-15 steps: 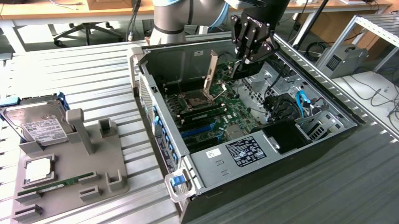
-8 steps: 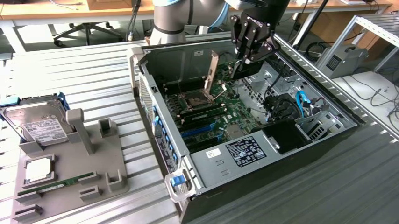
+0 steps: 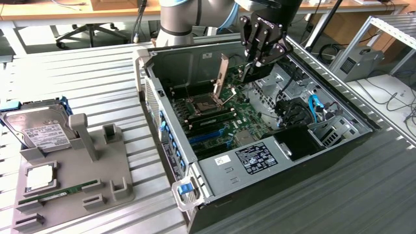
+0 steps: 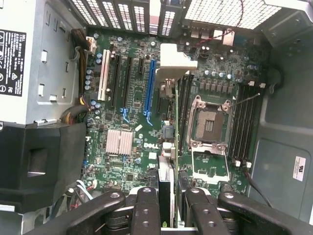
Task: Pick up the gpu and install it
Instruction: 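Insert the gpu into the slot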
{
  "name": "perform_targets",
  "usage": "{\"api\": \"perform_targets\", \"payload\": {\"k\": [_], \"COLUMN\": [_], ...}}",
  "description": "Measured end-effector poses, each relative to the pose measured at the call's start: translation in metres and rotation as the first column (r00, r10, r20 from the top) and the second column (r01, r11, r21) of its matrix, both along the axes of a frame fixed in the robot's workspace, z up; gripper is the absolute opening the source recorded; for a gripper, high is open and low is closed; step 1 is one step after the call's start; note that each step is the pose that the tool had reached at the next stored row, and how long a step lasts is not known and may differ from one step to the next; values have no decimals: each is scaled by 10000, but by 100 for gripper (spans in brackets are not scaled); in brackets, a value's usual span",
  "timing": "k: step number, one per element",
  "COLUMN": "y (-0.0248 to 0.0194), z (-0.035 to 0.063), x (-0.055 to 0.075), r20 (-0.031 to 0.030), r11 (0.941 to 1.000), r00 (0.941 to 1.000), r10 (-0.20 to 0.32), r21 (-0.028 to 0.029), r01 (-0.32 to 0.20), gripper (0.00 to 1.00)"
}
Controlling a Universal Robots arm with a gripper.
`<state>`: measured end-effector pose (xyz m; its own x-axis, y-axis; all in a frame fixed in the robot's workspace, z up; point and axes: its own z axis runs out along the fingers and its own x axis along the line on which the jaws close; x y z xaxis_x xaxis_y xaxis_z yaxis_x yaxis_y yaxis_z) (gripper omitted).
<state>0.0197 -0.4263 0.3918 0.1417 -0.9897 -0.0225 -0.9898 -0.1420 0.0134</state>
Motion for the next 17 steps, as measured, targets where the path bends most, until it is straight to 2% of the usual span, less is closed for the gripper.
{"api": "perform_targets", "payload": {"k": [8,12,17], "y": [0,0,0], "z": [-2,-13,-28], "x": [1,1,1], "r20": [-1,0,0], "r11": [9999,9983,9893], "r00": [9999,9983,9893], "r10": [139,-582,-1459], "r21": [0,0,0], "r01": [-139,582,1459], "gripper": [26,26,26]}}
